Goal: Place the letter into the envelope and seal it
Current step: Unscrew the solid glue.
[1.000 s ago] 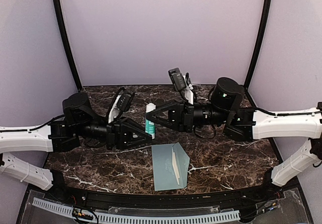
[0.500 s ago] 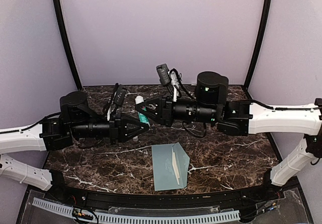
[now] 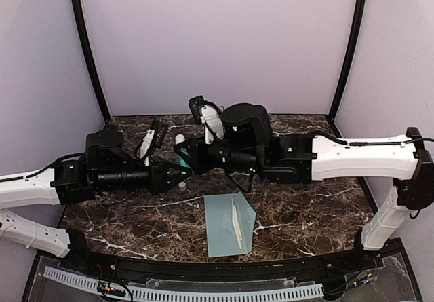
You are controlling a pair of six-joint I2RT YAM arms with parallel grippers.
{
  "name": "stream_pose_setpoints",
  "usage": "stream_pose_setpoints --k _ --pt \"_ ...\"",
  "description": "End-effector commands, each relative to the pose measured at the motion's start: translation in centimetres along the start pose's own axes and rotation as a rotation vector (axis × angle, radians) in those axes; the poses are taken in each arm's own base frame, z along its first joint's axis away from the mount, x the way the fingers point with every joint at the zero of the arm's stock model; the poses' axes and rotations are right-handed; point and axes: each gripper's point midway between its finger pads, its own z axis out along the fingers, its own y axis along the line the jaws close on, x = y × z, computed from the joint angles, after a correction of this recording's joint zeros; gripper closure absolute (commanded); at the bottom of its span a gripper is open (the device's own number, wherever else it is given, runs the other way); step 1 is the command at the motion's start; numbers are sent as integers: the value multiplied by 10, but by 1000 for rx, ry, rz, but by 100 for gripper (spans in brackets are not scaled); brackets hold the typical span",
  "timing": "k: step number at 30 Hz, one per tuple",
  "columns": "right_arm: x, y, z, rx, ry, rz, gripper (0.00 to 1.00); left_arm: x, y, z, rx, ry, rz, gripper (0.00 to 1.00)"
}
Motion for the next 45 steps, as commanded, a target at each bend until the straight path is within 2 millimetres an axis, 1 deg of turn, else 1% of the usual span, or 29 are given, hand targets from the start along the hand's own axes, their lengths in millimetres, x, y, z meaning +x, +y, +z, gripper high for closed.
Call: stream_pose_setpoints --k 1,4,5,6,7,9,10,11,13,16,18,20,23,26,30,33,35,38,40,45 --pt "16 27 -4 -13 41 47 100 -31 9 -10 -70 -145 25 100" --pt "13 23 -9 0 25 52 100 -31 7 -10 -61 -138 28 100" --pt "11 25 -12 -10 17 54 96 -30 5 -9 -53 -132 30 100" --pt "10 27 -15 -23 11 56 92 -29 4 -8 -44 -130 30 100" --pt "7 29 -18 -40 0 56 84 -30 2 -8 -34 -132 29 100" --pt "0 34 -26 -81 -30 51 63 -28 -5 -7 4 -119 28 100" --pt "-4 36 -31 -100 -49 48 54 -29 -6 -7 10 -120 28 100" --pt "-6 37 -36 -116 -64 46 49 -29 -8 -8 24 -121 28 100" --pt "-14 37 -50 -143 -98 45 39 -30 -14 -10 55 -130 29 100" --pt "-23 31 -66 -161 -145 52 32 -31 -25 -15 123 -145 39 100" --pt "-26 24 -73 -181 -165 61 26 -27 -35 -16 183 -131 56 100" --pt "-26 23 -79 -248 -164 70 25 -20 -50 -17 273 -92 80 100" --pt "-29 29 -89 -385 -172 72 24 -15 -66 -19 364 -52 99 100" --pt "-30 37 -98 -474 -178 54 24 -8 -84 -20 469 3 118 100" --pt "-28 53 -103 -566 -159 18 26 -4 -98 -18 531 45 147 100" --pt "-25 63 -105 -635 -144 4 32 -5 -103 -17 553 52 158 100" --pt "-24 66 -105 -654 -138 4 37 -5 -105 -16 560 51 162 100" --pt "-21 63 -101 -635 -126 14 42 -7 -107 -18 567 41 163 100" --pt "-19 58 -97 -611 -121 21 43 -7 -106 -18 565 36 161 100" --pt "-18 53 -93 -582 -116 32 61 -5 -106 -16 563 39 151 100"
